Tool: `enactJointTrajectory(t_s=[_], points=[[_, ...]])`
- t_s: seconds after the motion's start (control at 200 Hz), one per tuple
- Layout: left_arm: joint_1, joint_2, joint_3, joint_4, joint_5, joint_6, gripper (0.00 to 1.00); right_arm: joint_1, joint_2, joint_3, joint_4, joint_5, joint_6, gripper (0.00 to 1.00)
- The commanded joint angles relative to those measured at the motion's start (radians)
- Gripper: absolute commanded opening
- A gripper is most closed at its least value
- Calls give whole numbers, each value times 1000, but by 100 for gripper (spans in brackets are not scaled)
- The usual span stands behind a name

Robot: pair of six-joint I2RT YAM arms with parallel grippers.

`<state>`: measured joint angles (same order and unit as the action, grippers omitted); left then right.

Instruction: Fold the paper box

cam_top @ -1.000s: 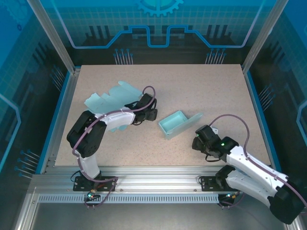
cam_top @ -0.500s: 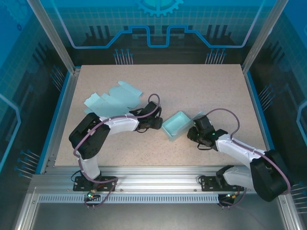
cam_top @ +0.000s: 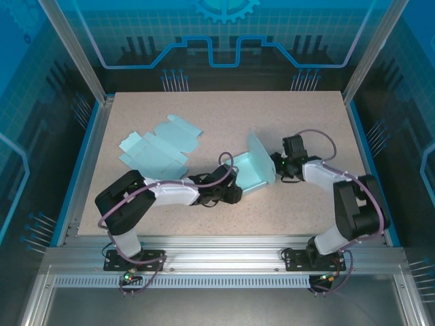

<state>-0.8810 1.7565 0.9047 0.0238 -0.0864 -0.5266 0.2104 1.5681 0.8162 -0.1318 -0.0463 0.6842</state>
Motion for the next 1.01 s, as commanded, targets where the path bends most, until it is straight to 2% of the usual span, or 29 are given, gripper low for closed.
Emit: enactJointTrajectory(t_s=[0.0, 0.105, 0.23, 0.305, 0.43, 0.5, 0.59, 0.67, 0.765, 0.77, 0.78, 0.79, 0.89, 1.001], points=[[-23, -25, -22, 141, 47, -60, 47, -44, 66, 122, -53, -92, -74, 33], [-26, -88, -82, 208, 8, -63, 50, -76, 39, 159, -143, -56, -102, 39], [0, -220, -113, 126, -132, 1, 55, -98, -78, 143, -274, 59, -130, 46], [70, -285, -110, 65, -145, 16, 57, -103, -166, 108, -341, 125, -130, 52], [225, -312, -86, 27, -94, 23, 58, -100, -340, -11, -415, 170, -87, 60], [283, -284, -45, 22, -71, 55, 58, -95, -450, -84, -452, 183, -49, 64], [311, -210, 29, 9, -87, 113, 58, -89, -598, -167, -499, 175, 5, 74], [335, -116, 93, 7, -77, 129, 57, -77, -722, -234, -526, 129, 49, 81], [358, -1, 170, 5, -10, 121, 55, -43, -835, -294, -550, 71, 107, 86], [359, 3, 174, 5, -8, 122, 55, -40, -839, -296, -550, 69, 110, 87], [359, 16, 181, 3, -1, 120, 54, -35, -847, -303, -551, 64, 115, 97], [359, 25, 190, 2, 6, 120, 54, -30, -856, -308, -551, 59, 122, 99], [360, 106, 241, 4, 62, 104, 50, 34, -910, -359, -536, 33, 185, 100], [360, 149, 245, 27, 116, 75, 46, 103, -904, -383, -515, 54, 232, 100]])
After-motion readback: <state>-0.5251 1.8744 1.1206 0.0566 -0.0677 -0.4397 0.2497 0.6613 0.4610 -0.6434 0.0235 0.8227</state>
